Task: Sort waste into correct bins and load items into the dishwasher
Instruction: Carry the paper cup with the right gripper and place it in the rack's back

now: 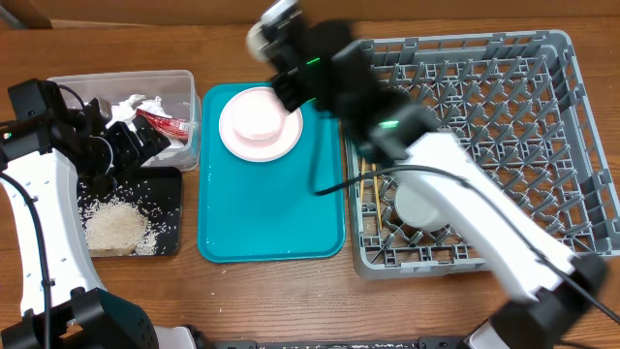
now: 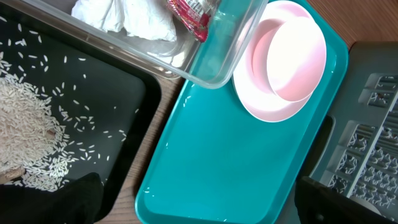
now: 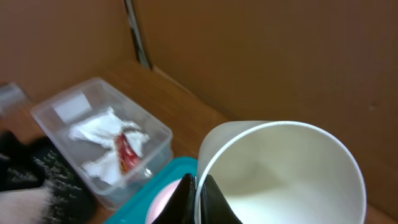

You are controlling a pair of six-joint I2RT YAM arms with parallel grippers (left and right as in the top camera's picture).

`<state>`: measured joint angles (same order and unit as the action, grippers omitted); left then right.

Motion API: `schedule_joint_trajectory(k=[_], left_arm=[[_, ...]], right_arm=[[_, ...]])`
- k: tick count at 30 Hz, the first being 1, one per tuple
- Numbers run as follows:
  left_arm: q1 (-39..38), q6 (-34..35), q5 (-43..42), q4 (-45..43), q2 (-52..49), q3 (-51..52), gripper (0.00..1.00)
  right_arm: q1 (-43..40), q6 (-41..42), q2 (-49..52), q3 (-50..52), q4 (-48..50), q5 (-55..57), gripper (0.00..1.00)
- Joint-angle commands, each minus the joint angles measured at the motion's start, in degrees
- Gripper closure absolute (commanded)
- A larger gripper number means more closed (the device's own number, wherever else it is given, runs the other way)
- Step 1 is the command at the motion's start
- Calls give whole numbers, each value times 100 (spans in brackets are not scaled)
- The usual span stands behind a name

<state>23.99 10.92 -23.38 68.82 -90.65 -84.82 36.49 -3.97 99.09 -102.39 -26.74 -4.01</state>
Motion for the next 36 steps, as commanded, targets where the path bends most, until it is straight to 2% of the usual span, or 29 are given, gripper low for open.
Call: schedule_joint_trajectory(k=[1, 6, 11, 15, 22, 30, 36], left_arm=[[-35, -63, 0, -7, 109, -116, 0], [-33, -63, 0, -7, 107, -116, 0], [-35, -63, 0, -7, 109, -116, 0], [-35, -63, 0, -7, 109, -116, 0], [-35, -63, 0, -7, 109, -116, 0], [-35, -63, 0, -7, 109, -116, 0], [-35, -63, 0, -7, 109, -116, 0]], right_arm=[[-920, 1117, -144, -50, -149, -1751, 96], [-2463, 2177, 125, -48, 103, -4732, 96], [-3311, 2732, 748, -48, 625, -6328, 96], [-3574, 3342, 1392, -48, 981, -6754, 96], [-3593, 3926, 2485, -48, 1600, -7322, 96], [-3696, 3917, 3180, -46, 1596, -7324, 96], [-3884, 3672, 3281, -28, 1276, -7302, 96]])
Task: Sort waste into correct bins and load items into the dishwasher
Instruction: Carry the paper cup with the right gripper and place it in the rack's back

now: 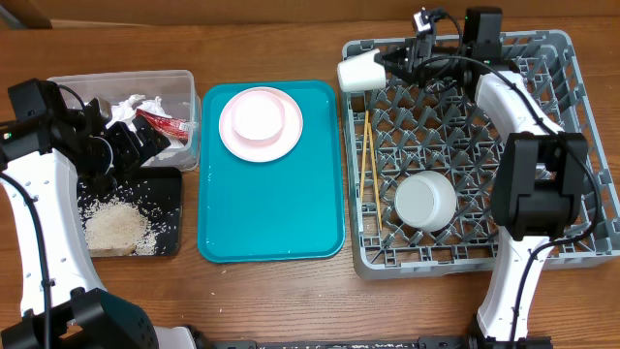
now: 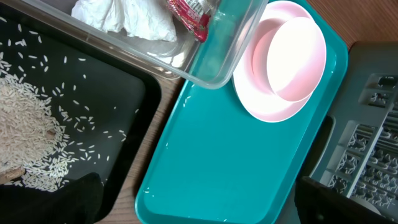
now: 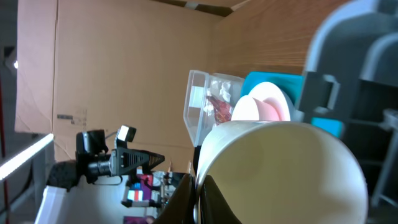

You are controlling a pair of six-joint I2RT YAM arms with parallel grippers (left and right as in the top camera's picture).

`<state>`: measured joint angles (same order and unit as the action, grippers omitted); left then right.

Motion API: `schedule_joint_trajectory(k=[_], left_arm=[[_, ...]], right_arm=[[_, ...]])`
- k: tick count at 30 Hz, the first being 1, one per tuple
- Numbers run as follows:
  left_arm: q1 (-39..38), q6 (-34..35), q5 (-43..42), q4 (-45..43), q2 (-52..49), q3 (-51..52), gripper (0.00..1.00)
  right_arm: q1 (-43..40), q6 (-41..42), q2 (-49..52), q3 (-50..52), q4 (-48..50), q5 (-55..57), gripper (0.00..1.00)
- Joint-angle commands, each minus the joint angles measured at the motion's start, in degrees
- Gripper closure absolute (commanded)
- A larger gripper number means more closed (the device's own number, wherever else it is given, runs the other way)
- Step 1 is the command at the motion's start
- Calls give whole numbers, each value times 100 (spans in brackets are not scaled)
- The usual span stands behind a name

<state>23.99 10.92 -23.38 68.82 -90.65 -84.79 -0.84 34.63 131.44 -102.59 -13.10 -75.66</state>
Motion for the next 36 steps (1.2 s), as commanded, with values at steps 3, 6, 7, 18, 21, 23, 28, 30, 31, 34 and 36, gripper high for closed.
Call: schedule_joint_trajectory(k=[3, 6, 7, 18, 21, 23, 28, 30, 31, 34, 36], left_arm=[[-35, -63, 0, -7, 109, -118, 0], [-35, -63, 0, -7, 107, -118, 0], [-35, -63, 0, -7, 109, -118, 0], [-35, -63, 0, -7, 109, -118, 0], [-39, -63, 0, -7, 109, -118, 0], [-39, -63, 0, -7, 109, -118, 0], [-39, -63, 0, -7, 109, -118, 0], [-39, -63, 0, -7, 109, -118, 0], [-39, -63, 0, -7, 109, -118, 0], [-39, -63, 0, -7, 107, -118, 0], [-39, -63, 0, -7, 109, -118, 0]], right_arm=[[-212, -192, 48, 2, -138, -136, 96], [-247, -205, 48, 17, -155, -129, 96], [-247, -205, 48, 22, -177, -81, 96], [-247, -208, 48, 26, -442, 317, 96], [-251, -208, 48, 26, -531, 315, 96], [-256, -208, 48, 26, -588, 315, 96], [-313, -208, 48, 26, -728, 317, 96], [-352, -208, 48, 26, -809, 317, 96], [-378, -208, 48, 26, -848, 315, 96], [-459, -210, 48, 26, -988, 337, 95], [-505, -310, 48, 26, -1097, 407, 93]])
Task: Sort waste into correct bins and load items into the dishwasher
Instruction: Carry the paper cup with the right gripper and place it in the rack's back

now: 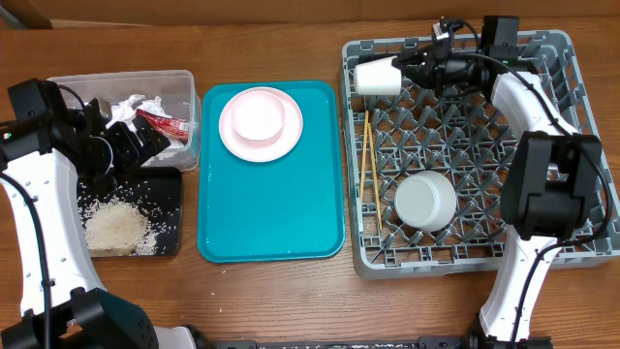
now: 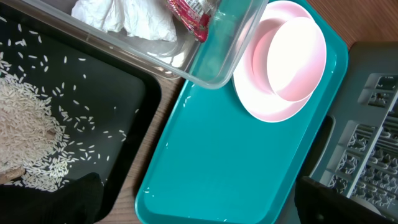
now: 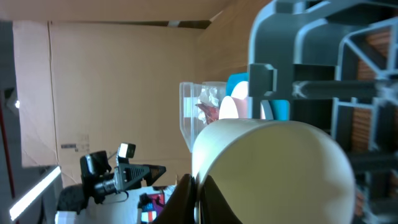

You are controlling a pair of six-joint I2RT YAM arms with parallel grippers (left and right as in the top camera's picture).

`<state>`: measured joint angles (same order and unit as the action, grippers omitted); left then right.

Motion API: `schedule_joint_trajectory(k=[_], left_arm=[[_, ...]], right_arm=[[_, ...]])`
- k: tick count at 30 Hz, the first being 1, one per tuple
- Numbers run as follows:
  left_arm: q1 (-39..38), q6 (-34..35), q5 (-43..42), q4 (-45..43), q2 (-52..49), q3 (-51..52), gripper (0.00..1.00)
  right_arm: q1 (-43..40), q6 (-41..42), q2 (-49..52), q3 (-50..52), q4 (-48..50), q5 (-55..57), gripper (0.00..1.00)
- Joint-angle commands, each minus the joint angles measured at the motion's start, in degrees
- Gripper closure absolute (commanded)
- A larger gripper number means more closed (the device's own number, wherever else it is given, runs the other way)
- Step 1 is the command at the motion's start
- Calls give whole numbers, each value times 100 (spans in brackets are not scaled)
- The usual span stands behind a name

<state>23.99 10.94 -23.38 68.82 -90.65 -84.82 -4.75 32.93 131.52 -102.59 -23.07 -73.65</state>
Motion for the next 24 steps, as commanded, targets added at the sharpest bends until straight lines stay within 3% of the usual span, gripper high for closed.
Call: schedule_joint_trajectory(k=[1, 6, 12, 17, 24], left_arm=[[-39, -66, 0, -7, 107, -116, 0], [-39, -66, 0, -7, 109, -116, 0], [-39, -66, 0, -7, 109, -116, 0], [-39, -66, 0, -7, 107, -116, 0], [-39, -66, 0, -7, 109, -116, 0]], right_arm=[[-131, -264, 39, 26, -155, 212, 92], [-173, -756, 39, 26, -750, 691, 90], [-334, -793, 24, 24, -1113, 868, 86], [-533, -944, -96, 24, -1355, 896, 78], [-625, -1093, -544, 20, -1749, 2000, 69]])
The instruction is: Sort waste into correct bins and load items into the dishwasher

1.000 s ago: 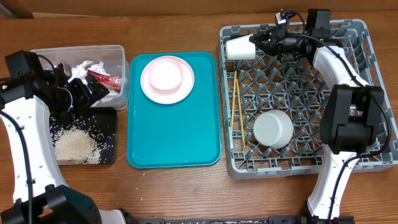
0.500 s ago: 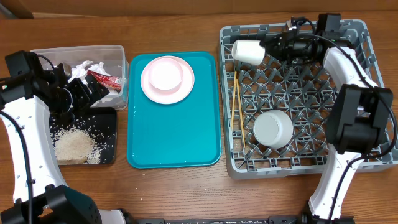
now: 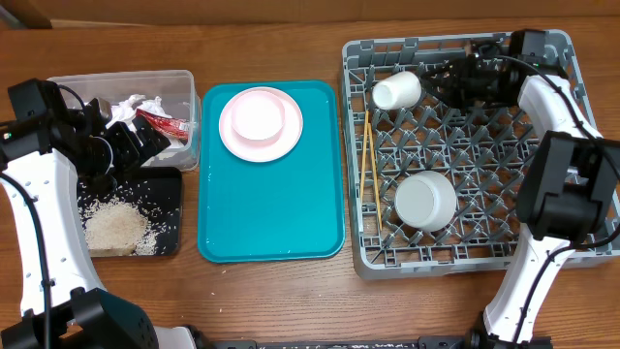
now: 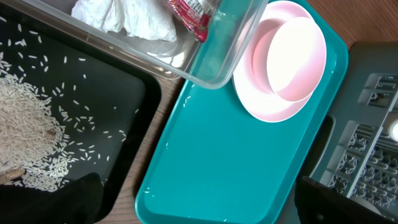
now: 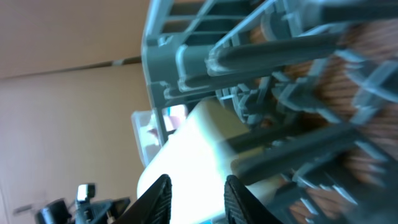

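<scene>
A white paper cup (image 3: 397,92) lies on its side in the far left part of the grey dish rack (image 3: 572,145). My right gripper (image 3: 448,81) is just right of it, open, and the cup (image 5: 189,146) shows beyond the spread fingertips (image 5: 160,194). A pink bowl (image 3: 260,116) sits on a pink plate (image 3: 237,143) on the teal tray (image 3: 271,218). My left gripper (image 3: 131,145) hovers open and holding nothing over the bins, its midpoint (image 4: 202,208) above the tray's near edge.
An upturned white bowl (image 3: 424,199) and chopsticks (image 3: 367,155) lie in the rack. At the left, a clear bin (image 3: 184,145) holds tissue and a red wrapper (image 3: 160,121). A black tray (image 3: 167,194) holds rice (image 3: 114,228).
My right gripper was shut on the cup at the rack's far left; now it is open and the cup lies a little further right and nearer in the rack. The left arm is unchanged.
My right gripper first held the white cup above the far end of the teal tray. Then it held it at the rack's far left corner, then just inside the rack. Now the cup rests on the rack, let go. The left gripper stayed put throughout.
</scene>
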You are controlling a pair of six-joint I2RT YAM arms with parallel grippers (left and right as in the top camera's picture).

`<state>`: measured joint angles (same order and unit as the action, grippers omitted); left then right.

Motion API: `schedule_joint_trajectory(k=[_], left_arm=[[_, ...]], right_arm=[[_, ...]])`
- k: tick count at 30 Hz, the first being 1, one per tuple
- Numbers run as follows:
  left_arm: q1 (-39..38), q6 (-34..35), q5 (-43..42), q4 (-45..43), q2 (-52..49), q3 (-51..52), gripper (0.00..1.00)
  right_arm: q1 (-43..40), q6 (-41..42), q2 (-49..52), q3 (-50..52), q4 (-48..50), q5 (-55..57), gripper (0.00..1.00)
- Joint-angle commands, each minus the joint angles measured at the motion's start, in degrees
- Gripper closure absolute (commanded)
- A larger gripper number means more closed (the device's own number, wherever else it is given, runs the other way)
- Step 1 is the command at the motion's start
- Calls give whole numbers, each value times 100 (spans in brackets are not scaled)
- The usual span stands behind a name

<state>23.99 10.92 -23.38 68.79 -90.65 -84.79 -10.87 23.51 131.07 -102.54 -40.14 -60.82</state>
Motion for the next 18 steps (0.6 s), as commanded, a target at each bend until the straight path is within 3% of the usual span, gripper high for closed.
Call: schedule_joint_trajectory(k=[1, 9, 18], left_arm=[[-39, -63, 0, -4, 109, -118, 0], [-39, -63, 0, -4, 109, -118, 0], [-39, -66, 0, -4, 107, -118, 0]], right_arm=[[-13, -151, -597, 15, -85, 933, 68], [358, -896, -1821, -85, -988, 2837, 68], [1961, -1370, -2518, -68, -2487, 4806, 66]])
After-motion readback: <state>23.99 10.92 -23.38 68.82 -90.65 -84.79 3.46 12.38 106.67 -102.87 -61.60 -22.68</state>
